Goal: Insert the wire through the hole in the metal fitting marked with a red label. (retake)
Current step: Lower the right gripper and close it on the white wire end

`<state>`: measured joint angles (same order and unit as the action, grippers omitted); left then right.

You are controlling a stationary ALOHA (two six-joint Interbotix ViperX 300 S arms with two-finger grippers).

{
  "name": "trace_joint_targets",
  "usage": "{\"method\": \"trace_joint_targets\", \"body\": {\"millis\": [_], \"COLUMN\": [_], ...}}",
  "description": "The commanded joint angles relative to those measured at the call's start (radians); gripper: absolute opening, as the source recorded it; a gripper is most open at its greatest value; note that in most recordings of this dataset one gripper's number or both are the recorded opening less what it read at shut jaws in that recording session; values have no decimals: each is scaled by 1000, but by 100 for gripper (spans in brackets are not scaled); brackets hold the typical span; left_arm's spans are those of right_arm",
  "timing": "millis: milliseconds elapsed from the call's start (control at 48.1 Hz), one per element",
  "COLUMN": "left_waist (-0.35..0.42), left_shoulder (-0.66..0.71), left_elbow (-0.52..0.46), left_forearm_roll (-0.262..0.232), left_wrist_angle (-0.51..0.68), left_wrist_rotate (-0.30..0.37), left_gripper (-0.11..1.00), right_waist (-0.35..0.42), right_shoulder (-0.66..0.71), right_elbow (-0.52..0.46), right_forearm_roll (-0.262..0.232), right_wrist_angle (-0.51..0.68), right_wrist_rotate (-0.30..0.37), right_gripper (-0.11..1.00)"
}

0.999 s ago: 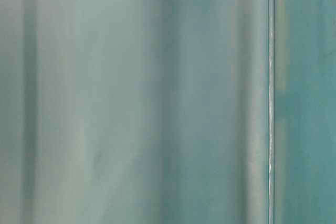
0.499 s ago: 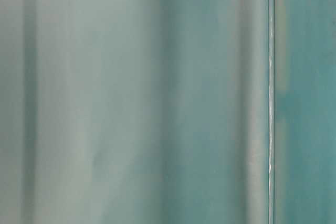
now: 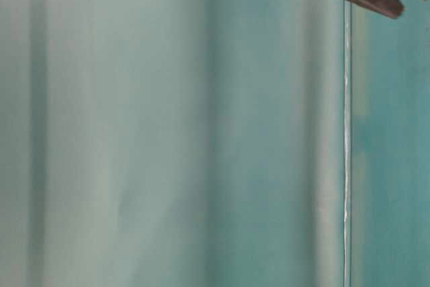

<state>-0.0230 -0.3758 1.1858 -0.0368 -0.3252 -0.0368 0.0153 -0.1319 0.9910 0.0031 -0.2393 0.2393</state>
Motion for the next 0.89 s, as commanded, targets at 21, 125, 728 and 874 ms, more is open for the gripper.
{"method": "trace_joint_targets", "body": {"millis": [21, 125, 728, 874], "left_waist": [3, 3, 5, 5], "left_shoulder": [-5, -5, -3, -5], "left_elbow": [-18, -15, -12, -11], "left_forearm_roll": [-3, -3, -3, -2], "left_wrist_angle": [-9, -9, -9, -9], "left_wrist_rotate": [-2, -2, -2, -2], "left_gripper": [60, 60, 60, 60], "right_waist": [2, 2, 2, -2], "right_shoulder": [20, 46, 170, 183], "right_elbow": [-31, -41, -110, -114], "right_forearm_roll": [2, 2, 2, 2], "right_wrist_angle": [-3, -3, -8, -12], "right_wrist_rotate": [11, 17, 21, 21], "right_gripper": [82, 82, 82, 82]}}
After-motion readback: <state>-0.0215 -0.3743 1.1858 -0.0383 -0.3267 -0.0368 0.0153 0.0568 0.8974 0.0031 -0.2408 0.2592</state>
